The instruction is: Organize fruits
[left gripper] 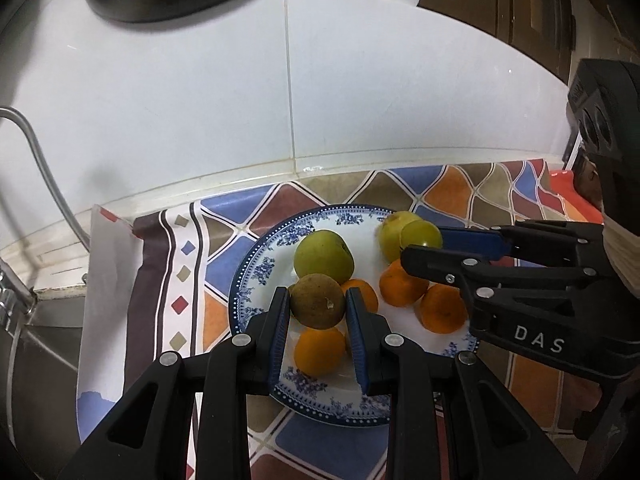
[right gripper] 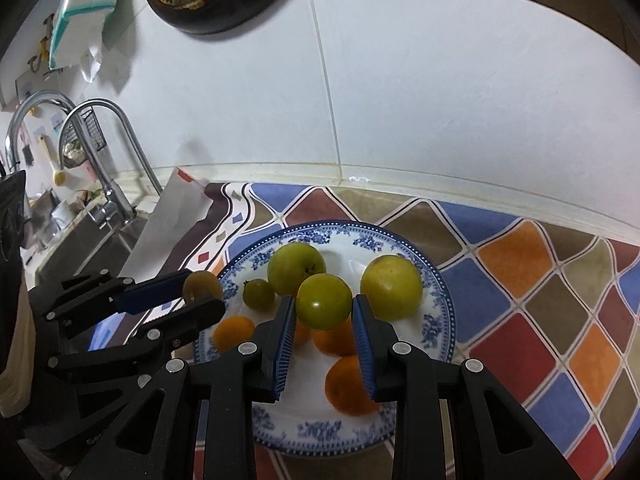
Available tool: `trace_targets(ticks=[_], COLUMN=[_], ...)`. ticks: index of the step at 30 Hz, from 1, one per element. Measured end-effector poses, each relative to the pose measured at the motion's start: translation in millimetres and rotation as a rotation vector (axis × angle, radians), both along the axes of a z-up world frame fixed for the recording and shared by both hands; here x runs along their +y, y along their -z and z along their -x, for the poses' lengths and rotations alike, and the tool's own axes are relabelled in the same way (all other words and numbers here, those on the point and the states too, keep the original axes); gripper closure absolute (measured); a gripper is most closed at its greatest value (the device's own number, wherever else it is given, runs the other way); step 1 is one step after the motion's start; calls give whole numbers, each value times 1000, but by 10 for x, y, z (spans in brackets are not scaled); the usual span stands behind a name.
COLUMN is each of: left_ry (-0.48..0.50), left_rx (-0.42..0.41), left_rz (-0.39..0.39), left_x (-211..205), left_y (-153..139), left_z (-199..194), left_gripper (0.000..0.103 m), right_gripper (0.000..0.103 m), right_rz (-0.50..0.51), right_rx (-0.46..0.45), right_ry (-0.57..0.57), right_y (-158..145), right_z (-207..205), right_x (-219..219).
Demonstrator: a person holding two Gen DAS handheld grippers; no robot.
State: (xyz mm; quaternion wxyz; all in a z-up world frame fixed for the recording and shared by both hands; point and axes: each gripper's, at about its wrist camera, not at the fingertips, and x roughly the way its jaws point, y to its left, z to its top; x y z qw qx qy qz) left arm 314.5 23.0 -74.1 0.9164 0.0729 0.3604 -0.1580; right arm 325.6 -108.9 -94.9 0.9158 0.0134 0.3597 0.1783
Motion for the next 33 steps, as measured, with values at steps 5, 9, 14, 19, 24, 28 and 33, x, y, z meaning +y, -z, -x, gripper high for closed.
trace_targets(ticks=[5, 9, 14, 19, 24, 28, 33], left_ry=[24, 30, 22, 14, -12, -26, -38], left_rx=[12, 17, -1, -23, -53, -80, -119], left_rz=[-7, -11, -3, -10, -10, -8, 0], left_x=[-25, -45, -41, -54, -34, -22, -16], left_y=[60, 97, 85, 36, -64, -161, -311], left_z=[-70, -110, -105, -34, 84, 208, 401], left_gripper=[74, 74, 70, 70, 69, 68, 64], right_gripper=[73, 73, 73, 73, 73, 73, 73], right_rz=[-3, -1, -2, -1, -8, -14, -13], right_rx=[12, 16, 27, 11, 9, -9, -47], right_ry=[-2, -1, 18, 31, 40, 54, 72], right_y=[65, 95, 122, 90, 48, -28, -184], right_z=[-104, -171, -204, -142, -70, 85, 311], right_x=[21, 33, -1, -39, -85, -122, -177])
